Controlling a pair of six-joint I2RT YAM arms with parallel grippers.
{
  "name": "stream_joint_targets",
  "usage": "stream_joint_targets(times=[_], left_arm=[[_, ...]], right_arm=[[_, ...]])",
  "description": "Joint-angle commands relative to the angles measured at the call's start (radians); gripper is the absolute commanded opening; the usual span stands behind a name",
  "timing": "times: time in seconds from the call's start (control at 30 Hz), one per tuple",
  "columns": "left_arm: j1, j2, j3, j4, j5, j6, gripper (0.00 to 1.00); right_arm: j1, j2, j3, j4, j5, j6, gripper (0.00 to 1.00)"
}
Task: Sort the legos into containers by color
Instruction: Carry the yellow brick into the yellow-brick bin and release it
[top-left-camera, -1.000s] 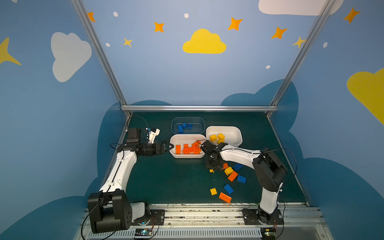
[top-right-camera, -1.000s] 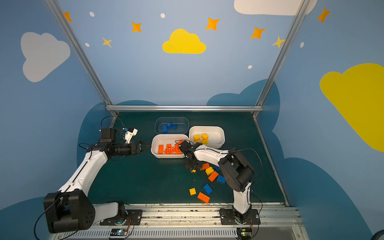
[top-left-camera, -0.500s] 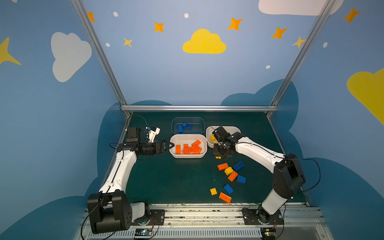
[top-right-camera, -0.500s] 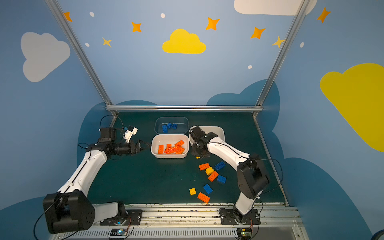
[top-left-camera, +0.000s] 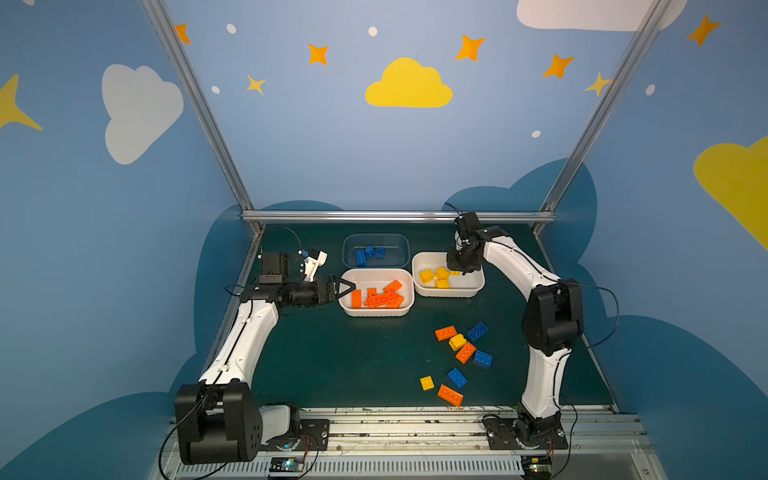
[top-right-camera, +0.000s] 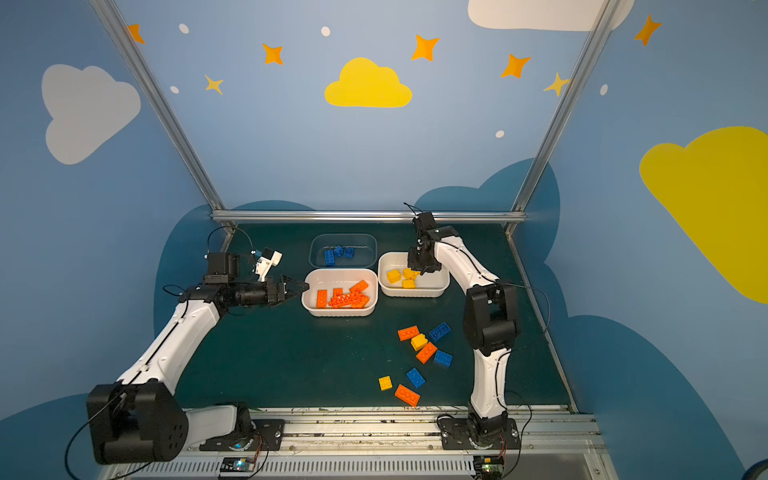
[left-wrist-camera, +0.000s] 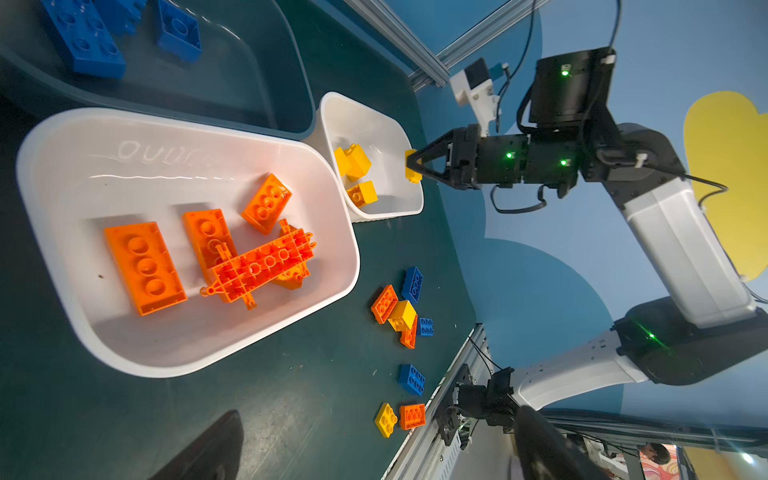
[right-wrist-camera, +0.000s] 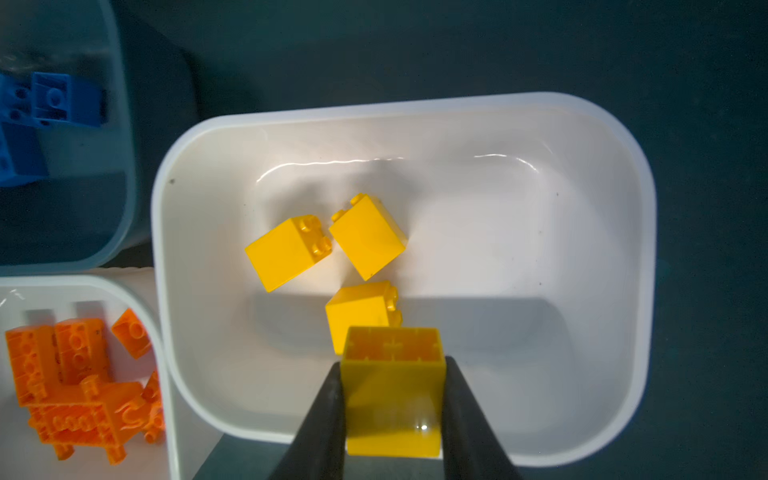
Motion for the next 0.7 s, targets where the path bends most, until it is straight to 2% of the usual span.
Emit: stream_joint_targets(times=[0.0,0.27,0.3,0.33,0.37,0.5,0.67], left_arm=[[-0.003,0.013,-0.008,0.033,0.026,-0.016,1.0],[-0.004,0.02,-0.013,0.031,0.031,-0.011,1.0],[-0.003,0.02,-0.011,0.026,0.031,-0.009,1.0],[-0.004,0.018,-0.011,0.021,0.028,-0.007,1.0],[-0.004,0.017,-0.01,0.018,0.027,-0.006,1.0],[-0.004,0.017,-0.002,0.004,0.022,-0.003,1.0],[-0.001,0.019,0.011,-0.021,0.015,0.008,1.0]], right_arm=[[-0.013,0.058,0.074,-0.05,0.018,-0.078,0.18],[-0.05,0.202,0.206,-0.101,0.047,-0.159,0.24],[-0.051,0.204,0.209,-0.101,0.042,-0.166,0.27],[-0.052,0.203,0.212,-0.101,0.031,-0.175,0.36],[-0.051,0.195,0.213,-0.103,0.016,-0.182,0.41],[-0.048,0.108,0.153,-0.089,-0.036,-0.18,0.54],[-0.014,-0.097,-0.05,-0.053,-0.14,-0.174,0.59]])
